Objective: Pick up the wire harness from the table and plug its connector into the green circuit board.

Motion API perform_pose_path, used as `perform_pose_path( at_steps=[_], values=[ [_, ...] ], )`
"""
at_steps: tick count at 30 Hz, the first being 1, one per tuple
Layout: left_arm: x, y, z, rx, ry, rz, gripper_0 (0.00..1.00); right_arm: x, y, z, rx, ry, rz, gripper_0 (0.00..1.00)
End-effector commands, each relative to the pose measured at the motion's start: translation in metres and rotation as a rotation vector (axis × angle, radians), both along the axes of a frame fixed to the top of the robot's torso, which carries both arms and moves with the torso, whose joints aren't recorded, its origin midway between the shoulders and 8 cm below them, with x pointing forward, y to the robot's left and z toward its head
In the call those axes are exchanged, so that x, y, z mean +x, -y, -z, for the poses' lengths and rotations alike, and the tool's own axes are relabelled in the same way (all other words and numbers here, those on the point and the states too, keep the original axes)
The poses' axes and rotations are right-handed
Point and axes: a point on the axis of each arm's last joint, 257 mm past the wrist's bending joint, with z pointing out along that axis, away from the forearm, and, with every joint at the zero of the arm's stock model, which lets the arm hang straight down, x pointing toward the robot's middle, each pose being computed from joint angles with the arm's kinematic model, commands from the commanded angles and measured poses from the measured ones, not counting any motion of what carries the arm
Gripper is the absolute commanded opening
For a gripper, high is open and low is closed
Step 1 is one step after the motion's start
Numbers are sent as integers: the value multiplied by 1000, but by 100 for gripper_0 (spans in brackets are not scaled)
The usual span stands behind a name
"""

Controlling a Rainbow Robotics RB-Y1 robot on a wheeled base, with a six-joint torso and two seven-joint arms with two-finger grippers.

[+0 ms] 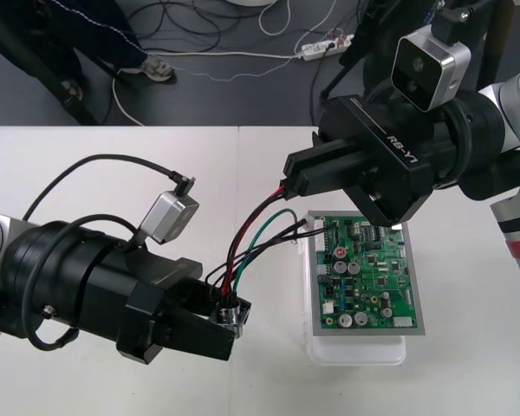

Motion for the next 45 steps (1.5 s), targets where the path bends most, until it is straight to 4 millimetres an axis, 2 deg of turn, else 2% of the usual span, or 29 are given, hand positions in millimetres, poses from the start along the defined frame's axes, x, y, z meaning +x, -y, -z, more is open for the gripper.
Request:
perform_pose_path(
  at_steps=[1,9,16,26,31,36,39,45],
  values=[
    [-4,7,-6,-68,74,-6,100,-2,0,1,-36,37,-9,0],
    [2,5,-4,-64,109,-25,100,-1,1,2,-40,35,-5,0],
    [13,-3,-13,-75,165,-68,100,3,7,7,-67,35,14,0],
    [49,-22,-47,-117,286,-232,100,9,24,19,-96,7,51,0],
    [70,-36,-61,-130,331,-324,100,11,30,17,-77,8,69,0],
    [86,-47,-67,-134,364,-395,100,11,36,19,-64,6,88,0],
    [99,-52,-69,-133,445,-445,100,10,40,24,-62,4,105,0],
    [112,-58,-73,-134,527,-495,100,10,51,27,-63,33,160,0]
  ],
)
